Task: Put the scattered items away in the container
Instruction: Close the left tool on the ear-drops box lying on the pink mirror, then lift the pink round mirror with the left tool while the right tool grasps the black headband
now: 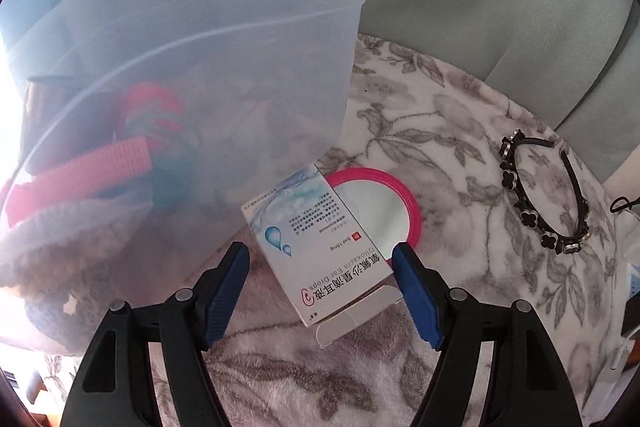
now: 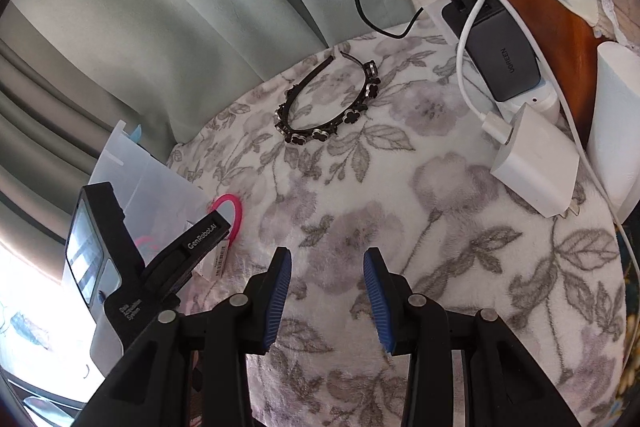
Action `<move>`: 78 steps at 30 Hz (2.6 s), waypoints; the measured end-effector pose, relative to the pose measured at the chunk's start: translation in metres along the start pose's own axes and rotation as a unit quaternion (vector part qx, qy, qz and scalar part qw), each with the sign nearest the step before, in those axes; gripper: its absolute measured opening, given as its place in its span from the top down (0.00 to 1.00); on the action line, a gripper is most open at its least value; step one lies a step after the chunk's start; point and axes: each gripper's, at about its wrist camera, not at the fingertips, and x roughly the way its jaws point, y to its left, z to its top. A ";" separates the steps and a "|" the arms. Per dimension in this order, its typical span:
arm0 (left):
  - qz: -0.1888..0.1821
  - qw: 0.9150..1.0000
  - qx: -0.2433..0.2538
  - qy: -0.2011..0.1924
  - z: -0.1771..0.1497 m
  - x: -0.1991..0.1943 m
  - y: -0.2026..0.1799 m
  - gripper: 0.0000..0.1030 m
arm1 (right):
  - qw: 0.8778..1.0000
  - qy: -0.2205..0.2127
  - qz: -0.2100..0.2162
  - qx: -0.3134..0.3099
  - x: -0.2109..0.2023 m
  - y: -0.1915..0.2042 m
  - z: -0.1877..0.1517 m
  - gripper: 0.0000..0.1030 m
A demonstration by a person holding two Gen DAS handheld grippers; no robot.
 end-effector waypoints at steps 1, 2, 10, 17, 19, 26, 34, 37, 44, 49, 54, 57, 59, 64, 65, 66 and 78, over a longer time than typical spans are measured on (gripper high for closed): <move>-0.004 1.000 0.001 0.006 0.001 0.004 0.000 0.28 | 1.000 0.001 0.000 -0.003 0.000 0.001 0.000 0.61; -0.012 1.000 -0.001 0.007 0.001 0.007 0.000 0.28 | 1.000 0.000 0.000 -0.004 0.000 0.001 0.000 0.61; -0.049 0.997 0.062 0.005 0.002 0.012 -0.022 0.28 | 1.000 -0.004 -0.007 -0.009 0.001 0.001 0.006 0.61; -0.040 0.994 0.097 0.005 0.006 0.018 -0.034 0.28 | 0.997 -0.016 -0.014 -0.074 0.013 0.025 0.033 0.61; -0.043 0.994 0.098 0.001 0.005 0.017 -0.032 0.28 | 0.995 -0.020 -0.014 -0.094 0.020 0.033 0.044 0.61; -0.070 0.992 0.107 -0.004 -0.007 0.009 -0.031 0.29 | 0.985 -0.016 -0.041 -0.166 0.061 0.057 0.077 0.61; -0.099 0.987 0.129 0.002 -0.029 -0.004 -0.027 0.29 | 0.968 0.006 -0.071 -0.239 0.118 0.068 0.092 0.60; -0.103 0.985 0.138 0.000 -0.038 -0.008 -0.028 0.28 | 0.961 0.020 -0.071 -0.267 0.135 0.074 0.092 0.57; -0.111 0.984 0.142 -0.002 -0.052 -0.014 -0.032 0.28 | 0.949 0.032 -0.096 -0.300 0.154 0.073 0.089 0.55; -0.114 0.983 0.142 0.000 -0.061 -0.020 -0.038 0.28 | 0.954 0.034 -0.099 -0.281 0.146 0.066 0.085 0.67; -0.124 0.982 0.141 0.006 -0.074 -0.028 -0.040 0.28 | 0.958 0.044 -0.091 -0.268 0.131 0.066 0.074 0.74; -0.126 0.981 0.148 0.009 -0.083 -0.033 -0.042 0.28 | 0.964 0.051 -0.074 -0.250 0.118 0.063 0.063 0.76; -0.128 0.980 0.150 0.014 -0.089 -0.039 -0.043 0.28 | 0.968 0.052 -0.063 -0.238 0.106 0.060 0.053 0.77; -0.135 0.978 0.158 0.025 -0.096 -0.041 -0.021 0.28 | 0.980 0.043 -0.023 -0.191 0.074 0.052 0.028 0.78; -0.137 0.977 0.162 0.026 -0.091 -0.036 -0.005 0.28 | 0.983 0.039 -0.015 -0.179 0.067 0.050 0.024 0.78; -0.139 0.976 0.166 0.027 -0.095 -0.038 -0.005 0.28 | 0.985 0.035 -0.008 -0.167 0.060 0.048 0.020 0.78; -0.156 0.967 0.200 0.016 -0.125 -0.076 0.008 0.28 | 0.996 -0.034 0.075 -0.022 -0.009 0.019 -0.018 0.79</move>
